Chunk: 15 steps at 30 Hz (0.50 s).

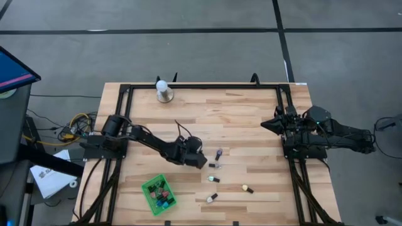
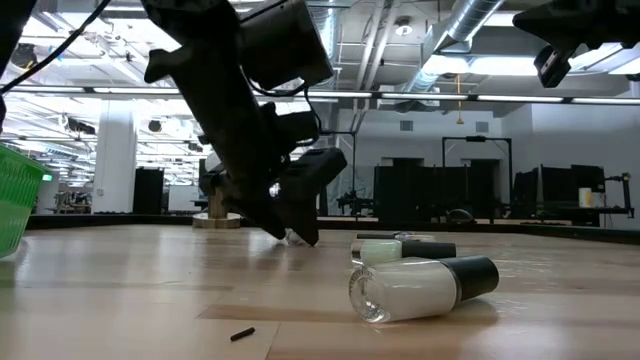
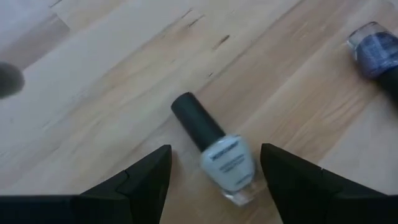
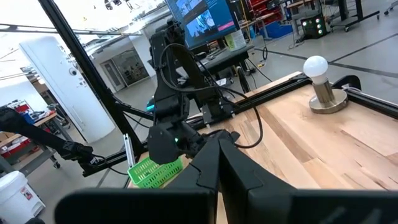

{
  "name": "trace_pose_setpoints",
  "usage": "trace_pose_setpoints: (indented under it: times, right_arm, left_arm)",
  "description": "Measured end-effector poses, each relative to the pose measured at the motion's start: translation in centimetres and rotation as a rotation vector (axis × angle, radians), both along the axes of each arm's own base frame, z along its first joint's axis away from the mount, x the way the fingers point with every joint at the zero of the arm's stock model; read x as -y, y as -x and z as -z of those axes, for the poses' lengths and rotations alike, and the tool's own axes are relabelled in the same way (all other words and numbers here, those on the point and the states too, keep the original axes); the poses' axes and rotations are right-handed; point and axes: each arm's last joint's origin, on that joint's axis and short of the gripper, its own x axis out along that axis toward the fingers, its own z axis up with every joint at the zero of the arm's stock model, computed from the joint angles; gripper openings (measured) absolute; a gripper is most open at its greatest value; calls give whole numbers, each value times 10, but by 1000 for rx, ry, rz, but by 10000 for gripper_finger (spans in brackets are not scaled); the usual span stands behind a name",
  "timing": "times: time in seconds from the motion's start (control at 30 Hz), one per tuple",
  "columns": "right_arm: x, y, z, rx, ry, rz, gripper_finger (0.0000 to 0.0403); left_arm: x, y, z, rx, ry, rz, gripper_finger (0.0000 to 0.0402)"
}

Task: Pick & Place Nail Polish
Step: Put the black white nail polish bottle into the green basket

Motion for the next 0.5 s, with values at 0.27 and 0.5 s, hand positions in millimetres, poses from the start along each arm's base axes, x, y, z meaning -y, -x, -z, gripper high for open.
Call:
trace_pose_setpoints:
  times: [0.27, 0.5]
  right_arm:
    - [0, 0, 0, 1, 0, 0, 0]
    - [0, 0, 0, 0, 1, 0, 0]
  left_arm:
    - [0, 7, 10, -18, -10, -2, 226]
    - [0, 12, 16, -42, 12, 12, 151]
